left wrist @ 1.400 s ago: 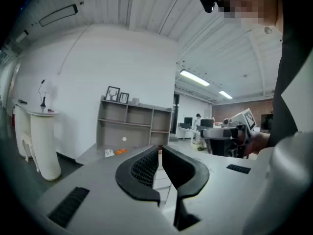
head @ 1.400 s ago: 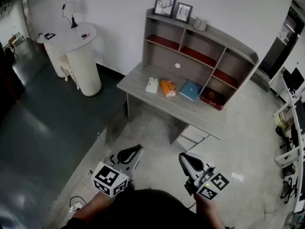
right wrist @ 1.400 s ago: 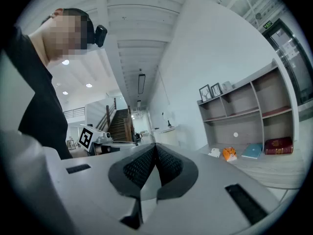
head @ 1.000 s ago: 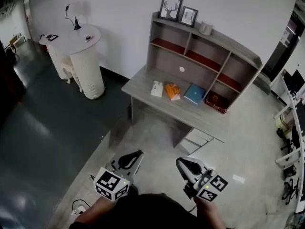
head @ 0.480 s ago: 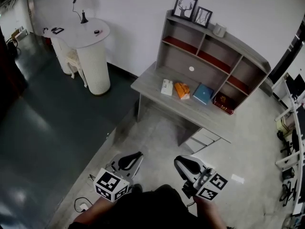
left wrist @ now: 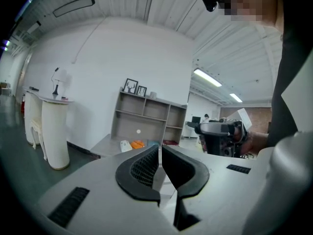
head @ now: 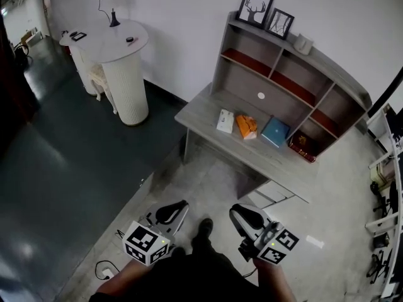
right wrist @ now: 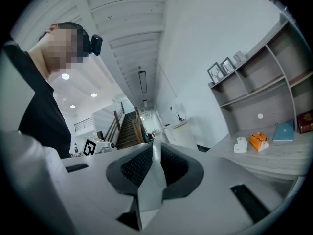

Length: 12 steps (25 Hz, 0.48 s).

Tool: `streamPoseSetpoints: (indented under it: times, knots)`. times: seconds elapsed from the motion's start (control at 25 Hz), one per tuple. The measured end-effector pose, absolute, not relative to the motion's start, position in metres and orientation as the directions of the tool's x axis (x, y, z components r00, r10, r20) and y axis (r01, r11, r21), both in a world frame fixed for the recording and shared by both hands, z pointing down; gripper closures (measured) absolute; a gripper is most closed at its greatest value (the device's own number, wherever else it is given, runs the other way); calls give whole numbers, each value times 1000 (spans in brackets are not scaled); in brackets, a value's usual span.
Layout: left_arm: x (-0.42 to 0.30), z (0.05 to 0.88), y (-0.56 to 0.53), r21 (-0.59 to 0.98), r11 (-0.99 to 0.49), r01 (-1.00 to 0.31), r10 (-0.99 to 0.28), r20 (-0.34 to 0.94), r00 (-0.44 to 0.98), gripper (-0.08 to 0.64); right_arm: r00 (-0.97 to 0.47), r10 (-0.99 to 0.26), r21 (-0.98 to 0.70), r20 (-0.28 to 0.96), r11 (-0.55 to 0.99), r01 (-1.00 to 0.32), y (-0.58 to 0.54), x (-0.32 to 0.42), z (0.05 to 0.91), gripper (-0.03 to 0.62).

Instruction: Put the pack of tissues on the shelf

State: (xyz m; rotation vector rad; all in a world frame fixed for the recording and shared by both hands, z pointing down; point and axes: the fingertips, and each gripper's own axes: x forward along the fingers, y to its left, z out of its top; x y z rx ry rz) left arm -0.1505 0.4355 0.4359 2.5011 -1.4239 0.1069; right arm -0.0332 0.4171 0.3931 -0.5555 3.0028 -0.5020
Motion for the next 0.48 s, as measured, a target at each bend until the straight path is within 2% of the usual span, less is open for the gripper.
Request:
streamPoseSetpoints:
  times: [0.48]
  knots:
    - [-129,420,281,206,-432,-878,-859,202,470,526,-950,-313,-291,-21,910,-293,259,-6,374,571]
